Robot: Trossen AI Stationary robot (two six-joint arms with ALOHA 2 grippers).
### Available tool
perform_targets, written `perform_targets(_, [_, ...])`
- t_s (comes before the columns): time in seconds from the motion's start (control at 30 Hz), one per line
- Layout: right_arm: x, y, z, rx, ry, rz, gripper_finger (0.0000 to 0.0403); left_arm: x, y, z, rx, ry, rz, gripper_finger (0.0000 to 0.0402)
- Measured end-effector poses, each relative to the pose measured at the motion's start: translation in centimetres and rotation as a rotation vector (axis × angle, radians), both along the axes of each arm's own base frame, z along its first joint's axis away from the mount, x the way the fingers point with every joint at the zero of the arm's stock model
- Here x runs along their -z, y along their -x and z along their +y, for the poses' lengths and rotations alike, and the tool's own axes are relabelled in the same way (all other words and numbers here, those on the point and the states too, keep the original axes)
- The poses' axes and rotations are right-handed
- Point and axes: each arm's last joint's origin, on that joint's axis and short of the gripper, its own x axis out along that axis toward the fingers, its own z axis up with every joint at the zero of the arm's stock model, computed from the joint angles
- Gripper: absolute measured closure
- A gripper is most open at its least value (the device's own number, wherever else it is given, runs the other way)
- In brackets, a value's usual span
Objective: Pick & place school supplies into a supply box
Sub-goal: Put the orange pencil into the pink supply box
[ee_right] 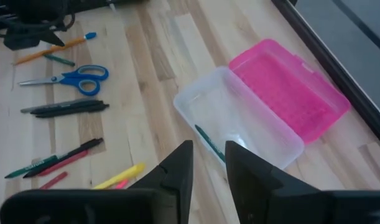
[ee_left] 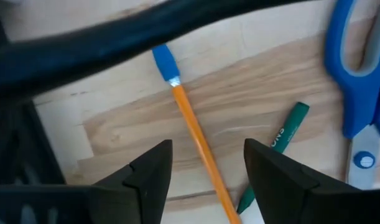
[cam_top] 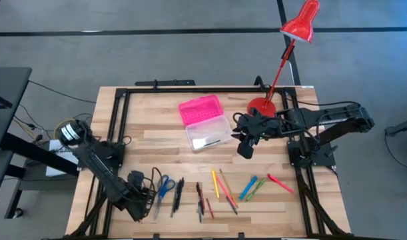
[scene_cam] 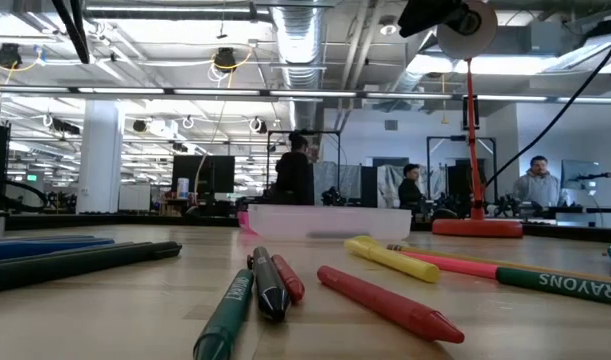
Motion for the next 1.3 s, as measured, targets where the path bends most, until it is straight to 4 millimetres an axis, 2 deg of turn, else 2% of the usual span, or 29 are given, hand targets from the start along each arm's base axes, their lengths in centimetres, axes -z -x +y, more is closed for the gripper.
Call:
perform_targets(0.3, [-0.3,-0.3,0.0,-0.023,0.017,-0.041,0.0315,2.3,-0.7,-1.1,-0.006,0.023,0.04,0.0205])
perform_targets(0.53, [-0.3,-0.3,0.0,-0.024,0.018,-0.041,0.0316,2.6,-0.7,-1.3,-0.023,0.023,0.052,0.021])
perform_targets(0.93, [-0.2,-0.2,0.0,-0.029,0.026,-0.019,0.0316,3.8,-0.8,-1.1,-0.025,0.085,-0.025,0.0356])
perform_targets(1.07, [-0.1,-0.1,0.0,-0.03,0.028,-0.01,0.0316,3.7,-1.1,-0.9,0.008,0.077,-0.02,0.0372])
perform_targets(1.3, [-0.1,-0.1,0.0,-0.031,0.029,-0.008,0.0316,3.7,-2.1,0.0,0.23,0.038,-0.034,0.0375])
